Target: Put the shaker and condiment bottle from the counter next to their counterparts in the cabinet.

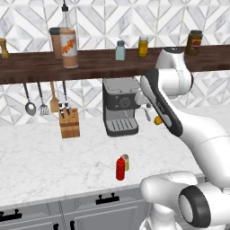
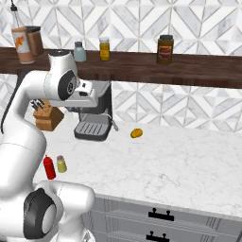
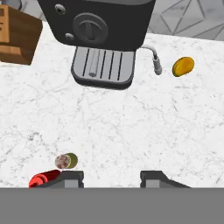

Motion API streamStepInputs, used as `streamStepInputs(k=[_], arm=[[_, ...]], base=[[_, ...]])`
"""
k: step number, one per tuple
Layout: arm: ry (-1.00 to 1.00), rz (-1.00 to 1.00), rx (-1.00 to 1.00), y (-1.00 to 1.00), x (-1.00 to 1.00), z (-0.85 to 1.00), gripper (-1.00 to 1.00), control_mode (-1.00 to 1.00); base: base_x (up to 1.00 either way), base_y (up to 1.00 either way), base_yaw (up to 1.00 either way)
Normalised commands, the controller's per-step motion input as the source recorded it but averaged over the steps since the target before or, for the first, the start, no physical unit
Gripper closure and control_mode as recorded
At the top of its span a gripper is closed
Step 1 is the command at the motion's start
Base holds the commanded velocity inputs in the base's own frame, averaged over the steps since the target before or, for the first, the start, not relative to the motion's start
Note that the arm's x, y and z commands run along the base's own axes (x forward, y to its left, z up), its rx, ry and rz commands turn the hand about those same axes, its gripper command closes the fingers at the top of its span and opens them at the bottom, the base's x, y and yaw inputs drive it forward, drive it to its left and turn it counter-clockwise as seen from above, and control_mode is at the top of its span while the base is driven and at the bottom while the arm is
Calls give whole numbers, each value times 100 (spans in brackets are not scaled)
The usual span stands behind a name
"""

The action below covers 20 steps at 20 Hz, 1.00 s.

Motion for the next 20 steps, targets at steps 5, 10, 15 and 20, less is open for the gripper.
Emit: streamStepInputs(k=[5,10,15,20], arm=[[0,2,0,3,-6,-12,-100,-100],[0,23,0,0,-14,-32,-100,-100],[0,42,0,0,-5,-24,-100,-100],[0,48,0,0,0,-19,-100,-100]], base=[[0,0,0],[0,0,0],[0,0,0],[0,0,0]])
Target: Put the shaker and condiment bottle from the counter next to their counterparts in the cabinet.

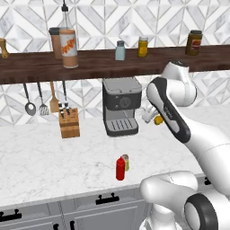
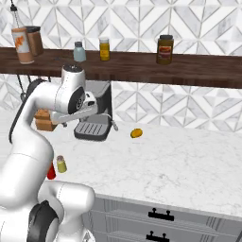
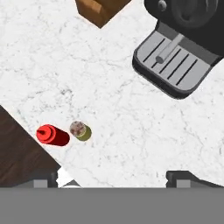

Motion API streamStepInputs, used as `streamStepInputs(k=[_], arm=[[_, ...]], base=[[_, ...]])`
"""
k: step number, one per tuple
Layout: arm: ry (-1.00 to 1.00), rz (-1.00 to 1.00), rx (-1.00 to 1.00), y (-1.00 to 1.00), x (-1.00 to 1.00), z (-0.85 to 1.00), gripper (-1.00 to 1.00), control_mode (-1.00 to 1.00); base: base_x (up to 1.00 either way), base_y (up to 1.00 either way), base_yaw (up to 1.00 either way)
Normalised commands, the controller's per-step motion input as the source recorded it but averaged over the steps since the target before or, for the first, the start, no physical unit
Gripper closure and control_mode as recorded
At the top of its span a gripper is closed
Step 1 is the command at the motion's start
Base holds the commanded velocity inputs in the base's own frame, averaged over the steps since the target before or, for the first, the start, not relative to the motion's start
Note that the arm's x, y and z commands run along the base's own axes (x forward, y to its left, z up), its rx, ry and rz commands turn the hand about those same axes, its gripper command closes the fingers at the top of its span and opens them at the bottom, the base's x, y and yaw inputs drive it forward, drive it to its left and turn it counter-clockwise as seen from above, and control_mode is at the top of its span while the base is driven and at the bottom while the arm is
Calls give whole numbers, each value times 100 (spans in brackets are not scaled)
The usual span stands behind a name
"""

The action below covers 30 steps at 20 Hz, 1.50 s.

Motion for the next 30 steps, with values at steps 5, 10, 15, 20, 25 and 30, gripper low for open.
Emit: streamStepInputs(k=[5,10,15,20,25,30], arm=[[0,50,0,-1,0,-47,-100,-100],[0,51,0,-8,0,-65,-100,-100],[-5,49,8,-2,0,-56,-100,-100],[0,43,17,0,0,-65,-100,-100],[0,20,14,6,5,-45,-100,-100],[0,1,15,21,1,-11,-100,-100]], base=[[0,0,0],[0,0,0],[0,0,0],[0,0,0],[0,0,0],[0,0,0]])
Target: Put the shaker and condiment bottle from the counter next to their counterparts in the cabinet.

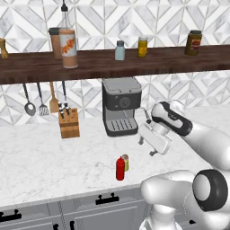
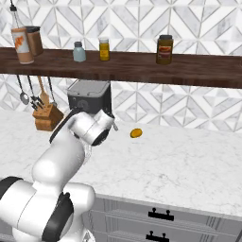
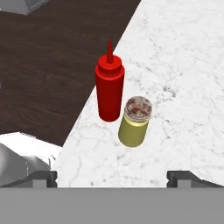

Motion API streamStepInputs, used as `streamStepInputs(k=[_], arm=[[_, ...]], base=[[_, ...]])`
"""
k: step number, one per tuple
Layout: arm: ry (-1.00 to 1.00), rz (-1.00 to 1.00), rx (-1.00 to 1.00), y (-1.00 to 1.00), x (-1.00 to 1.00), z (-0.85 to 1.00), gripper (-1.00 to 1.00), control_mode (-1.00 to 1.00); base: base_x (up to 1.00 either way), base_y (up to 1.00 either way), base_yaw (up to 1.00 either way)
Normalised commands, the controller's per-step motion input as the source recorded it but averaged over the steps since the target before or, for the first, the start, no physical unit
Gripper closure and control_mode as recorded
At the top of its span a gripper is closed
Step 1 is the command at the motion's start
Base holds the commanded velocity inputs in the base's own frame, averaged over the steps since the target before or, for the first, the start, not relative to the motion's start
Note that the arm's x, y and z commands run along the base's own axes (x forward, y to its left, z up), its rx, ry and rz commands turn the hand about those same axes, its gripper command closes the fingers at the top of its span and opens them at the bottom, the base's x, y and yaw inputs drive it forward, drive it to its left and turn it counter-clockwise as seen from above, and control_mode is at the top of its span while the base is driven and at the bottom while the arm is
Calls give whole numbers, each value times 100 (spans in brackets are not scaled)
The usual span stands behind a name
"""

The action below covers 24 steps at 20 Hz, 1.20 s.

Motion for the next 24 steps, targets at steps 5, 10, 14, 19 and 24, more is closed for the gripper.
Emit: streamStepInputs(k=[5,10,14,19,24], arm=[[3,0,13,12,0,-24,-100,-100],[4,0,15,2,0,-36,-100,-100],[3,0,17,10,0,-23,-100,-100],[5,0,16,1,-3,0,-100,-100],[16,0,6,16,0,0,-100,-100]], base=[[0,0,0],[0,0,0],[0,0,0],[0,0,0],[0,0,0]])
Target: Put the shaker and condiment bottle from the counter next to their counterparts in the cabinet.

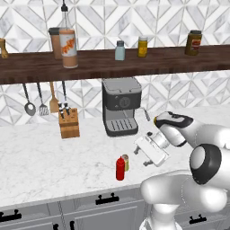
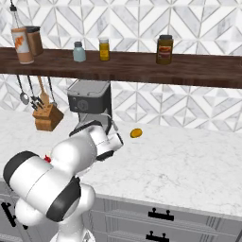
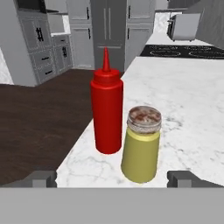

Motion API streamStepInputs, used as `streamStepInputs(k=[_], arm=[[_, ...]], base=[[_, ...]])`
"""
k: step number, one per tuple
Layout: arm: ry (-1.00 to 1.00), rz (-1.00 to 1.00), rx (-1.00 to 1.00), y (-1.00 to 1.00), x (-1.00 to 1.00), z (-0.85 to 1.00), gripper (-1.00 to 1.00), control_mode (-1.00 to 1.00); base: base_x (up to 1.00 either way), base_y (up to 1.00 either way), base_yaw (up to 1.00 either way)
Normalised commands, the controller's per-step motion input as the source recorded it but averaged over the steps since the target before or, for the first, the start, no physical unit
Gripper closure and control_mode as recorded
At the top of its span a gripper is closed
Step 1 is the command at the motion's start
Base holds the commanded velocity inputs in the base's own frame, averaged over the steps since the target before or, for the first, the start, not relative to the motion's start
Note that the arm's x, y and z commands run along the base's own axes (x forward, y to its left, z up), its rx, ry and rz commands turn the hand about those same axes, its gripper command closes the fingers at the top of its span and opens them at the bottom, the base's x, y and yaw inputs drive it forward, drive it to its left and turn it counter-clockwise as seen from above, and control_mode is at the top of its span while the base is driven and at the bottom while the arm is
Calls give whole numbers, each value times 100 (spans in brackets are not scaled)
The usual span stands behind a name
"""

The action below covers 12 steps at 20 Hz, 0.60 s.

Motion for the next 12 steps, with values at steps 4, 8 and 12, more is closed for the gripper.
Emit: streamStepInputs(k=[4,8,12], arm=[[18,0,2,25,0,0,-100,-100],[3,0,4,13,0,0,-100,-100],[0,0,7,8,0,0,-100,-100]], base=[[0,0,0],[0,0,0],[0,0,0]])
